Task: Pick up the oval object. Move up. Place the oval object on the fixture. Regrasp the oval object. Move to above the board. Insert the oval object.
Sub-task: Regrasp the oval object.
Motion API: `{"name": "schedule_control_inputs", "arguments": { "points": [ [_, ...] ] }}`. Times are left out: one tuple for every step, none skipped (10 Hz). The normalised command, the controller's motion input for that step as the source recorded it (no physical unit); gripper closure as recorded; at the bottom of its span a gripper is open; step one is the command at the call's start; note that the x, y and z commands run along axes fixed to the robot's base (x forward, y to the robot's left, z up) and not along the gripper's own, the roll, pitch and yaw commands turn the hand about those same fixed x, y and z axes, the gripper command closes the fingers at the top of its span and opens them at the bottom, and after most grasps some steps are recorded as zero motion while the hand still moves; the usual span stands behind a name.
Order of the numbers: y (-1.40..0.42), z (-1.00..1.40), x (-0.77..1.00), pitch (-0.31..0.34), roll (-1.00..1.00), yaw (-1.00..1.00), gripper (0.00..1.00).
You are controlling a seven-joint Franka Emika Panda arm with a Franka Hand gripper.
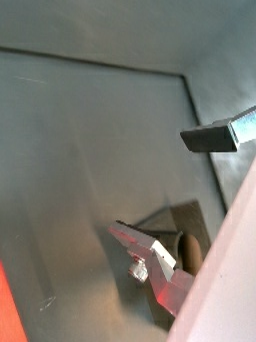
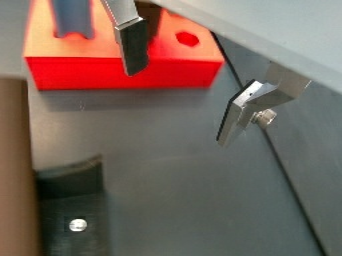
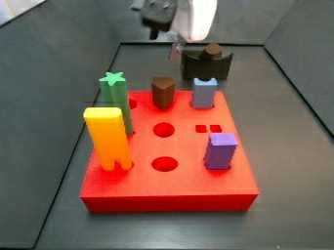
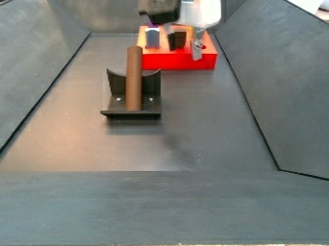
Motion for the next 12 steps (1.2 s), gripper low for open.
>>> {"name": "schedule_control_inputs", "arguments": {
  "points": [
    [-0.01, 0.0, -0.04, -0.403, 0.73, -1.0, 0.0],
    [0.0, -0.01, -0.04, -0.388, 0.72, -1.0, 0.0],
    [-0.01, -0.01, -0.04, -0.366, 0.72, -1.0, 0.0],
    [-0.01, -0.01, -0.04, -0.32, 0.71, -1.0, 0.0],
    [-0.01, -0.02, -0.05, -0.271, 0.71, -1.0, 0.0],
    [0.0, -0.02, -0.04, -0.162, 0.67, -0.95, 0.0],
    [0.0, -0.02, -0.04, -0.043, 0.52, -0.73, 0.0],
    [0.0, -0.01, -0.04, 0.066, 0.39, -0.53, 0.0],
    [0.0, 0.0, -0.03, 0.142, 0.3, -0.37, 0.0],
    [0.0, 0.01, -0.01, 0.195, 0.21, -0.22, 0.0],
    [0.0, 0.0, 1.0, 0.205, 0.18, -0.12, 0.0],
    [0.0, 0.0, 1.0, 0.199, 0.17, -0.08, 0.0]
  ]
}}
